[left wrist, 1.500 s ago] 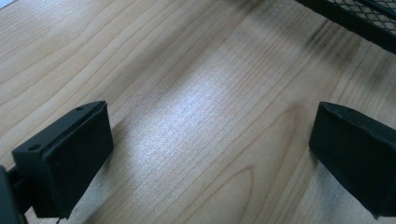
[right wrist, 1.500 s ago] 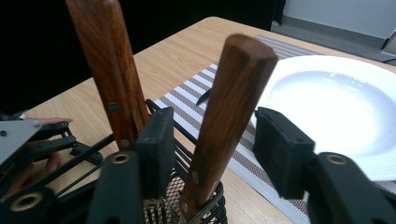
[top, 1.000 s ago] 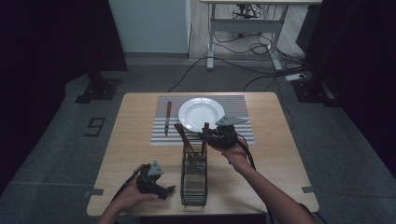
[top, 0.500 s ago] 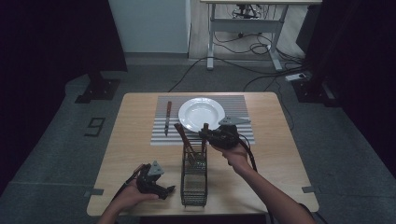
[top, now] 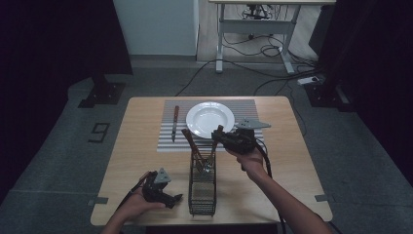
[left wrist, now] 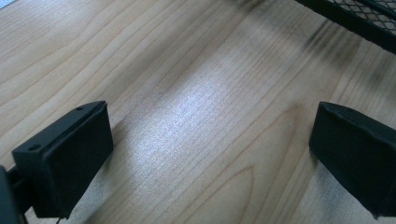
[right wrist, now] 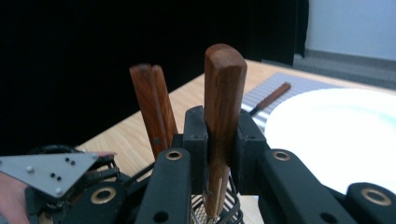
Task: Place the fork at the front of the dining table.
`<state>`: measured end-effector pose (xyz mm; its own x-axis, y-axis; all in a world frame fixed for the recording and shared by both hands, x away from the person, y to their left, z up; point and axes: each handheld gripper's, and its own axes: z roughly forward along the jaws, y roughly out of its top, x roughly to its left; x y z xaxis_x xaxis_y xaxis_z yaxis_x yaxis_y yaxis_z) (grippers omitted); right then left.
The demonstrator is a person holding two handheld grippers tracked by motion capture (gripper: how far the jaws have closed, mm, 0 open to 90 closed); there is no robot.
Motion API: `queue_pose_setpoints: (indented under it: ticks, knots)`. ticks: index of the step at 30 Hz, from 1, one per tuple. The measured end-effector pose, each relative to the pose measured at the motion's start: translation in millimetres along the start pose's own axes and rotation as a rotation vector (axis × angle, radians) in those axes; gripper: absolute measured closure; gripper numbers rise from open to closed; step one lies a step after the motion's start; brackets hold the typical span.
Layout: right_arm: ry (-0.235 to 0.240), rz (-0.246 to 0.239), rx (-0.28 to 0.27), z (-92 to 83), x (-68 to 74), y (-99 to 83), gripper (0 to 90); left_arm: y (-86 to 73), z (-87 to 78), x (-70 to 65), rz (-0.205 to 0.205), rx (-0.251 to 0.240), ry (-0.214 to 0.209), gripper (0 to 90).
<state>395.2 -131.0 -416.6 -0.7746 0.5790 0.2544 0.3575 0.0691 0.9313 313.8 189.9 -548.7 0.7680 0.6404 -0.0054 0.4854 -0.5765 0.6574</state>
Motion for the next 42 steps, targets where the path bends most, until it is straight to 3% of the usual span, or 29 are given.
queue_pose_setpoints:
  ticks: [10,17,42]
  knots:
    - [0.036,0.034,-0.132,-31.6,-3.3,23.7,79.8,0.0,0.0,0.0,0.0,0.0,-0.001,0.0]
    - [0.027,0.044,-0.184,-47.4,-7.3,33.5,79.9,0.0,0.0,0.1,0.001,0.0,0.0,0.0]
    - [-0.052,0.028,-0.242,-71.0,-19.6,41.6,80.0,0.0,0.0,0.1,0.001,0.0,0.0,0.0]
